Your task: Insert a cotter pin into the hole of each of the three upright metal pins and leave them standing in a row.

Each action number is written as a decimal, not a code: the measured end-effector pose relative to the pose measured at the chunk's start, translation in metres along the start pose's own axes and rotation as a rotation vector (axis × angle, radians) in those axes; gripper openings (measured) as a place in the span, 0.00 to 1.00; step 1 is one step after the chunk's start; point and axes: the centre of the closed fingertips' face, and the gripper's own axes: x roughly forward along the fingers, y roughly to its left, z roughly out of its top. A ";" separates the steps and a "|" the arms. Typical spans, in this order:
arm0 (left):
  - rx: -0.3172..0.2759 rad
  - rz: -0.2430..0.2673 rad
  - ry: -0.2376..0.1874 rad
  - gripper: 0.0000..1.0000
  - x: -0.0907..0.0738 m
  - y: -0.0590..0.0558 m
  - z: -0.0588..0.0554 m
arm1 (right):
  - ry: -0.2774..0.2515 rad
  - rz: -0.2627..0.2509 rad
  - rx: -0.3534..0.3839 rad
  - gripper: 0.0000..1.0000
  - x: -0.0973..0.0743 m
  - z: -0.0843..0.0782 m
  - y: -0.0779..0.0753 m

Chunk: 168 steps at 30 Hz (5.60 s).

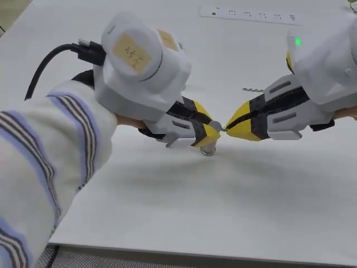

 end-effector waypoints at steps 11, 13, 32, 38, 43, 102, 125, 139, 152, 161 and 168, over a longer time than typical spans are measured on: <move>-0.024 0.012 -0.024 0.10 -0.001 0.001 0.002 | -0.038 -0.043 0.045 0.02 -0.002 0.001 -0.003; -0.026 0.013 -0.040 0.10 -0.006 0.001 0.004 | -0.060 -0.043 0.069 0.03 -0.003 0.004 -0.001; -0.154 0.144 -0.138 0.67 -0.077 -0.006 -0.008 | -0.263 -0.071 0.305 0.27 0.015 0.013 0.012; -0.241 0.202 -0.153 0.89 -0.087 -0.011 -0.023 | -0.295 -0.065 0.338 0.29 0.020 0.015 0.011; -0.254 0.217 -0.109 0.99 -0.088 -0.016 -0.038 | -0.293 -0.058 0.342 0.27 0.027 0.012 0.010; -0.417 0.338 -0.112 0.99 -0.100 -0.018 -0.050 | -0.334 -0.157 0.249 0.09 0.028 -0.007 -0.046; -0.422 0.343 -0.148 0.99 -0.106 -0.009 -0.039 | -0.402 -0.251 0.392 0.69 -0.047 0.005 -0.032; -0.412 0.338 -0.197 0.95 -0.103 0.003 -0.024 | -0.392 -0.365 0.558 0.91 -0.077 -0.013 -0.007; -0.417 0.328 -0.227 0.94 -0.095 0.015 -0.011 | -0.388 -0.395 0.722 0.98 -0.085 -0.031 0.018; -0.415 0.299 -0.230 0.93 -0.085 0.024 -0.004 | -0.359 -0.443 0.780 0.97 -0.090 -0.045 0.024; -0.395 0.276 -0.225 0.91 -0.081 0.039 0.005 | -0.358 -0.472 0.820 0.97 -0.095 -0.050 0.028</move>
